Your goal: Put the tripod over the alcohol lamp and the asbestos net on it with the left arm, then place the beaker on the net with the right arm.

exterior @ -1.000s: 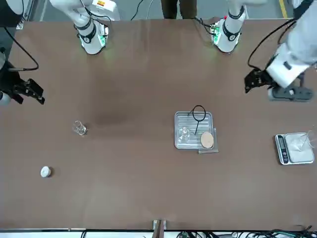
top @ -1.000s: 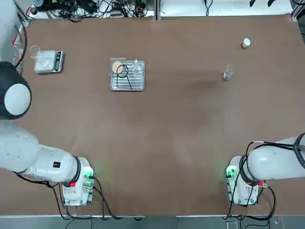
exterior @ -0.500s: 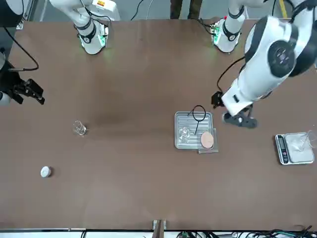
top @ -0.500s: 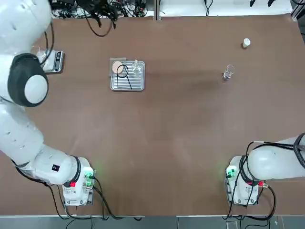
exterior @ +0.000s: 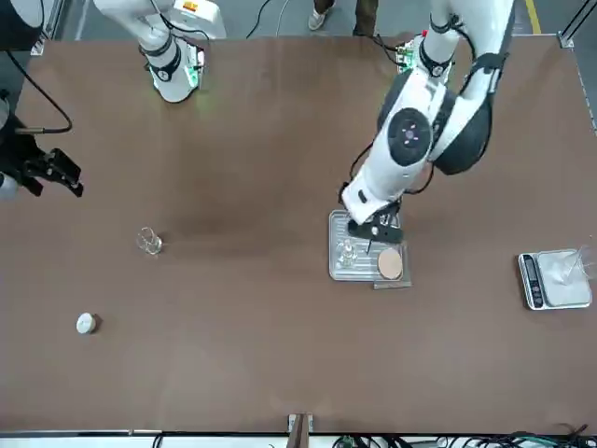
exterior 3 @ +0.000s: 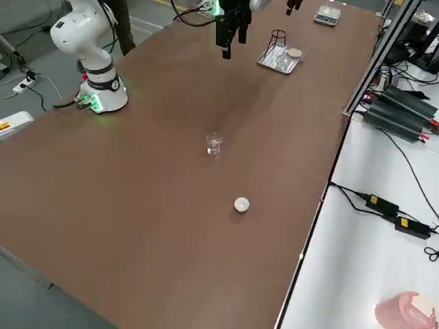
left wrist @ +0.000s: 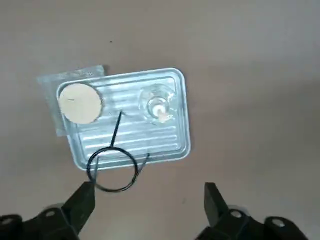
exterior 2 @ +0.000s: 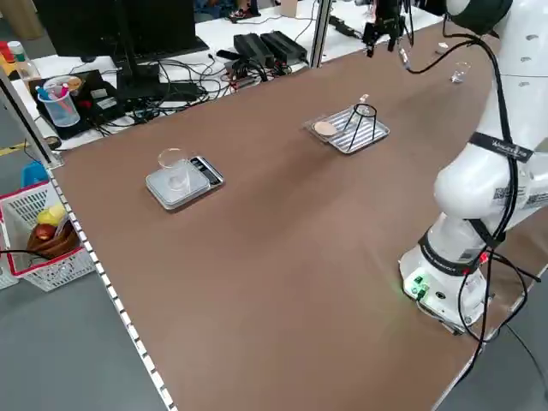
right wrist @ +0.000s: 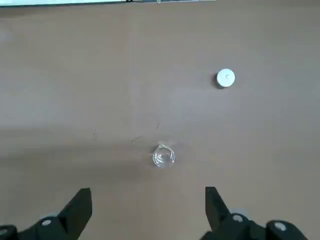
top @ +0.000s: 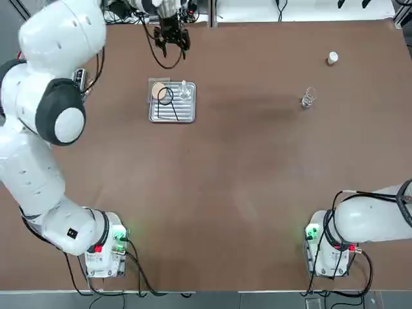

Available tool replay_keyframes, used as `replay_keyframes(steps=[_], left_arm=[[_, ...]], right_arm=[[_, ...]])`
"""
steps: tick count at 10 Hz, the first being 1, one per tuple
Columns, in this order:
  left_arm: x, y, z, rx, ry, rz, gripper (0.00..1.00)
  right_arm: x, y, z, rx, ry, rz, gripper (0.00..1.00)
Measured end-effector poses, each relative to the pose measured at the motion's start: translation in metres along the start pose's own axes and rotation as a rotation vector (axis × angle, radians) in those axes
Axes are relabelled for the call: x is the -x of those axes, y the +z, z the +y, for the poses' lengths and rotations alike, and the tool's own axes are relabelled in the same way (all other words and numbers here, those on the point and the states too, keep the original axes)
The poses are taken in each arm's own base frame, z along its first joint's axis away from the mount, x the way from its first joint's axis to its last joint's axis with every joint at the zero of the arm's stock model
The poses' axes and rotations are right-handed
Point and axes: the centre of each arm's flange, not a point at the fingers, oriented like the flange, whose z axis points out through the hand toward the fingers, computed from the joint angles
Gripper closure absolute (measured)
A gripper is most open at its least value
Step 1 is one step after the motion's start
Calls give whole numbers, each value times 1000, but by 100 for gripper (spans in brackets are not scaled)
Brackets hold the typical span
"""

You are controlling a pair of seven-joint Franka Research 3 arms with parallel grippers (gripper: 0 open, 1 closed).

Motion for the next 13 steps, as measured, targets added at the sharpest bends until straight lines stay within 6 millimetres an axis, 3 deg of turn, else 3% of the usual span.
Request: replay_keyframes(steps=[4,6,8,10,13], left_arm=[[-37,65,8,11,-75,120,11],[-46,109,14,-45,-88,171,14],[-42,148,12,-39,-92,183,22],[-33,170,11,-13,-120,204,27],[-21,175,15,-14,-113,190,28]], right_arm=[[0,-2,-5,-1,-9,3,0],[0,-2,-6,-1,-18,2,0],[1,-1,-7,-1,-30,-6,0],[1,-1,-7,-1,-32,-10,0],[1,-1,-7,-1,-32,-10,0]])
